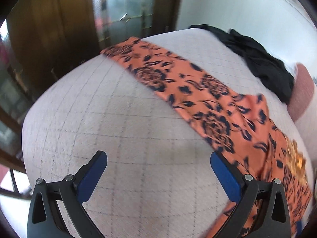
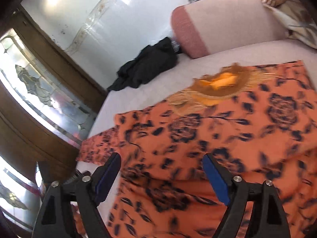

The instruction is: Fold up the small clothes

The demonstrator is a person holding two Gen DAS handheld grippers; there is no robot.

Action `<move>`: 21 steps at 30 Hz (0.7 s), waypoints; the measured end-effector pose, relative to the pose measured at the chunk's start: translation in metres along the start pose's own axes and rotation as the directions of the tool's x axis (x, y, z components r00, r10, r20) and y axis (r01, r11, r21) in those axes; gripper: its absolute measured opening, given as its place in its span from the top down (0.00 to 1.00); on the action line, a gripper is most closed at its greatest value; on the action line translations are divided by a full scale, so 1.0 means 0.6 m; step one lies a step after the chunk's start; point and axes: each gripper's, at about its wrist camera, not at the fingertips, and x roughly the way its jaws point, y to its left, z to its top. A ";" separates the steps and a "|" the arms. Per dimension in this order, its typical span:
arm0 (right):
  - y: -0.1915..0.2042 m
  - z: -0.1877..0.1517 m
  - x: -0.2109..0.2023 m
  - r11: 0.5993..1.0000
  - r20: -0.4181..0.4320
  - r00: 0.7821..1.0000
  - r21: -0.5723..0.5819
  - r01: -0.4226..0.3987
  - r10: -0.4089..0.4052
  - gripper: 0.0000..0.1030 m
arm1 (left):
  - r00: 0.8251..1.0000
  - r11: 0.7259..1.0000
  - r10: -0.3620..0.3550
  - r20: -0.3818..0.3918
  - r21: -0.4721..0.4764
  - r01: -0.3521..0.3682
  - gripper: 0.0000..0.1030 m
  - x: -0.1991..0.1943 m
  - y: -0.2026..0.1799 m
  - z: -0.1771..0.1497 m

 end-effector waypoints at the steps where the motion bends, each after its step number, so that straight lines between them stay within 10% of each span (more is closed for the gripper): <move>1: -0.014 -0.010 -0.018 1.000 0.005 1.000 0.009 0.015 -0.015 0.17 | 1.000 1.000 0.003 -0.014 -0.030 -0.004 0.00 0.006 0.013 0.006; 21: -0.093 -0.086 -0.040 0.991 -0.105 0.989 0.097 -0.091 0.101 0.17 | 0.980 0.909 -0.190 0.058 -0.366 0.198 0.02 0.131 0.139 0.174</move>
